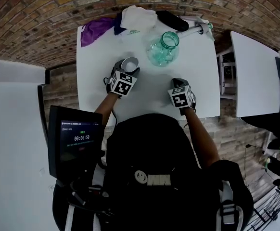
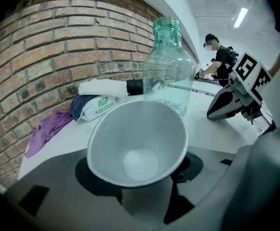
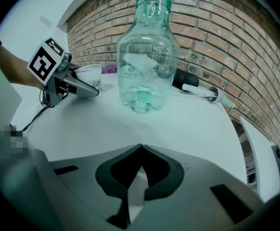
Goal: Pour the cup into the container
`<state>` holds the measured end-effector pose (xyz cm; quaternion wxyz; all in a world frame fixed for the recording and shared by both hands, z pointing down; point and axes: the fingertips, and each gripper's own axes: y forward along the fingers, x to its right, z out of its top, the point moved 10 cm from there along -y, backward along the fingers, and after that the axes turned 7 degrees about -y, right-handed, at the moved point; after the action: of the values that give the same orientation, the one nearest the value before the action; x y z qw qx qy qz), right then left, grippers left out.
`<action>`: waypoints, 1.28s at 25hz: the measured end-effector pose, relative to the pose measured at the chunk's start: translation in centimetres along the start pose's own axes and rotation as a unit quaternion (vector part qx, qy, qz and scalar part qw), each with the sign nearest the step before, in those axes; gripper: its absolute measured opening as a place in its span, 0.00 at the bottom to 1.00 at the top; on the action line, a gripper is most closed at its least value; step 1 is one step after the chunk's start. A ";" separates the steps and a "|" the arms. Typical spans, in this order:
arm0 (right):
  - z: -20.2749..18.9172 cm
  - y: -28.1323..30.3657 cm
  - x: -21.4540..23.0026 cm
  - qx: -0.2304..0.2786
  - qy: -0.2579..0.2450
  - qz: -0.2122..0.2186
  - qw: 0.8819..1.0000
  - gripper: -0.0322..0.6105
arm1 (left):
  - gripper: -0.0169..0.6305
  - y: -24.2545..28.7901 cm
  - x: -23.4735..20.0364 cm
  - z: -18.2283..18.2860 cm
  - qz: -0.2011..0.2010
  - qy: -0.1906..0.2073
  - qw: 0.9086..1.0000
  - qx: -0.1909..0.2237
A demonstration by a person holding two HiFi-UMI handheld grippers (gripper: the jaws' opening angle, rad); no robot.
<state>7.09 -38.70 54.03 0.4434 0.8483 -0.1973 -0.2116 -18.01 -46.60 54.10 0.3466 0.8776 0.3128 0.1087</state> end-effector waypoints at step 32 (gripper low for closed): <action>-0.9 0.1 -0.3 0.039 0.013 -0.014 0.999 0.06 | 0.63 0.6 0.5 -1.4 -0.027 -0.003 0.999 0.044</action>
<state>7.33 -37.96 54.61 0.4101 0.8702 -0.1875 -0.1986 -17.93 -45.86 55.54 0.3111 0.8835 0.3402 0.0829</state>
